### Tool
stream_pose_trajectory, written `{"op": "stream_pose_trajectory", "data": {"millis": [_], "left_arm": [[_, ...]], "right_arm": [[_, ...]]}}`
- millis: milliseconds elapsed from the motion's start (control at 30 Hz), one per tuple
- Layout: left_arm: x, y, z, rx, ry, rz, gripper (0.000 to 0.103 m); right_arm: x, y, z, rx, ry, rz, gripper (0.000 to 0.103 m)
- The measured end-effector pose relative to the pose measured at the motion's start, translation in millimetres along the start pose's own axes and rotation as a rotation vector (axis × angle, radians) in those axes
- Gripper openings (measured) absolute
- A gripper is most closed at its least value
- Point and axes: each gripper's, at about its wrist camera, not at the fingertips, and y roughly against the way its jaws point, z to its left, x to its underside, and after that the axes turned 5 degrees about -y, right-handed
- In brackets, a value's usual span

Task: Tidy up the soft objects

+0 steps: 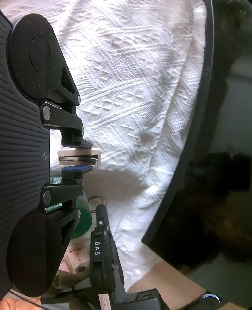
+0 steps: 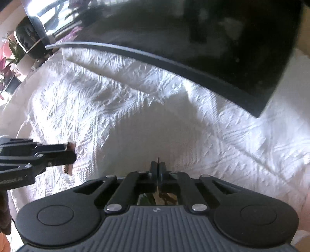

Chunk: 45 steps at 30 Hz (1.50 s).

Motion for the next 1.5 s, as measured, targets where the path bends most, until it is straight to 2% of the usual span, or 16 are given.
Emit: {"op": "stream_pose_trajectory", "data": {"millis": [200,367,700,933,1133,1333,1500], "left_arm": [[12.3,22.4,-15.4,0.007,-0.007,-0.034,0.021],[20.1,31.5,-21.1,0.002,-0.004,-0.026,0.021],[16.3,37.3,-61.5,0.01,-0.042,-0.045,0.021],[10.1,20.0,-131.5,0.076,-0.128,-0.037,0.021],[3.1,-2.5,-205.5,0.17,-0.217,-0.027,0.021],[5.4,-29.7,-283.1,0.286,-0.307,-0.001,0.021],[13.1,-56.8,-328.7,0.372,-0.337,-0.002,0.021]], "right_arm": [[1.8,29.8,-5.9,0.0,0.0,-0.08,0.002],[2.4,49.1,-12.0,0.0,-0.025,-0.122,0.002],[29.1,141.9,-23.0,0.022,0.034,-0.318,0.002],[67.5,205.1,-53.3,0.045,0.013,-0.426,0.002],[104.8,247.2,-94.3,0.103,-0.03,-0.499,0.002],[137.5,263.4,-145.1,0.154,-0.122,-0.521,0.002],[160.7,258.7,-190.4,0.21,-0.221,-0.516,0.002]]}}
